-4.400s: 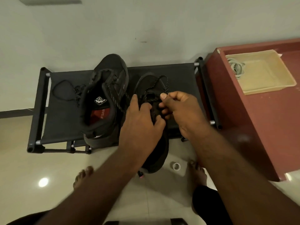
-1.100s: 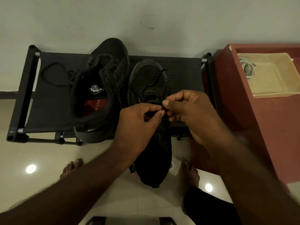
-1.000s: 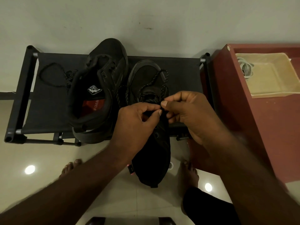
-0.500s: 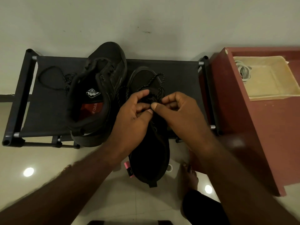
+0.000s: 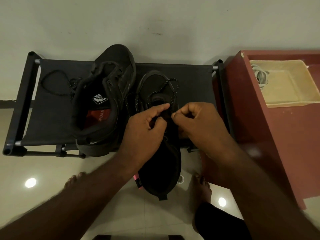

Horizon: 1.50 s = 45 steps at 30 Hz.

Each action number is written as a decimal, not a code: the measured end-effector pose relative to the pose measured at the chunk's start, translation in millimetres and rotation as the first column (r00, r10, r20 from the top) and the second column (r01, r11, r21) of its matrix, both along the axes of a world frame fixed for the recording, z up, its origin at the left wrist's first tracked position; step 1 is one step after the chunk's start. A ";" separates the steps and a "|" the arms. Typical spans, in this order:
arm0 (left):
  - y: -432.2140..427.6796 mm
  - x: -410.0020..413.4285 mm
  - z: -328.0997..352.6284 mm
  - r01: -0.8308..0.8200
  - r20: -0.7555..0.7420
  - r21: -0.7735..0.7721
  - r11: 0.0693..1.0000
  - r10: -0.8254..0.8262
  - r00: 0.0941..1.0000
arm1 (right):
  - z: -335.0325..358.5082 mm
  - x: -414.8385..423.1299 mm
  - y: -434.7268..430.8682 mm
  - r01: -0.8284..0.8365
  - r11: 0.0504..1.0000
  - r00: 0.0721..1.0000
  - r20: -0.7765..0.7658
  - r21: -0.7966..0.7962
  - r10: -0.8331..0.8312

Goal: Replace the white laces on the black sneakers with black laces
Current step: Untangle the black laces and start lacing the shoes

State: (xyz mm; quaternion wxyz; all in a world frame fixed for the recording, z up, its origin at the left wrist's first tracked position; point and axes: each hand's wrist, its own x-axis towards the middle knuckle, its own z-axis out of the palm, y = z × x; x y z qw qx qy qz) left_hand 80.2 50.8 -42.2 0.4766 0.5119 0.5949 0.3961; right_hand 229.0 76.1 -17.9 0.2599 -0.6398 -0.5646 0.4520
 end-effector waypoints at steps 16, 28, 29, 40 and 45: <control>5.2 -3.8 -4.2 0.002 0.053 -0.065 0.998 0.002 0.999 | 4.8 11.7 2.3 -0.061 0.998 0.998 0.000 -0.032 0.061; 16.2 -4.9 -7.2 -0.053 0.049 -0.082 0.995 0.057 0.997 | 18.3 23.3 -0.5 -0.169 0.977 0.931 -0.345 -0.127 0.116; 15.7 -3.8 -7.4 -0.045 0.053 -0.083 0.996 0.049 0.997 | 17.9 22.4 0.8 -0.110 0.991 0.931 -0.356 -0.077 0.076; 13.6 -2.2 -11.1 -0.054 0.023 -0.076 0.996 0.056 0.998 | 25.4 14.9 3.6 0.199 0.973 0.949 -0.225 -0.114 -0.221; 13.3 -1.7 -13.0 -0.093 0.042 -0.082 0.992 0.097 0.994 | 2.3 0.2 -3.8 -0.186 0.980 0.961 0.195 -0.069 0.196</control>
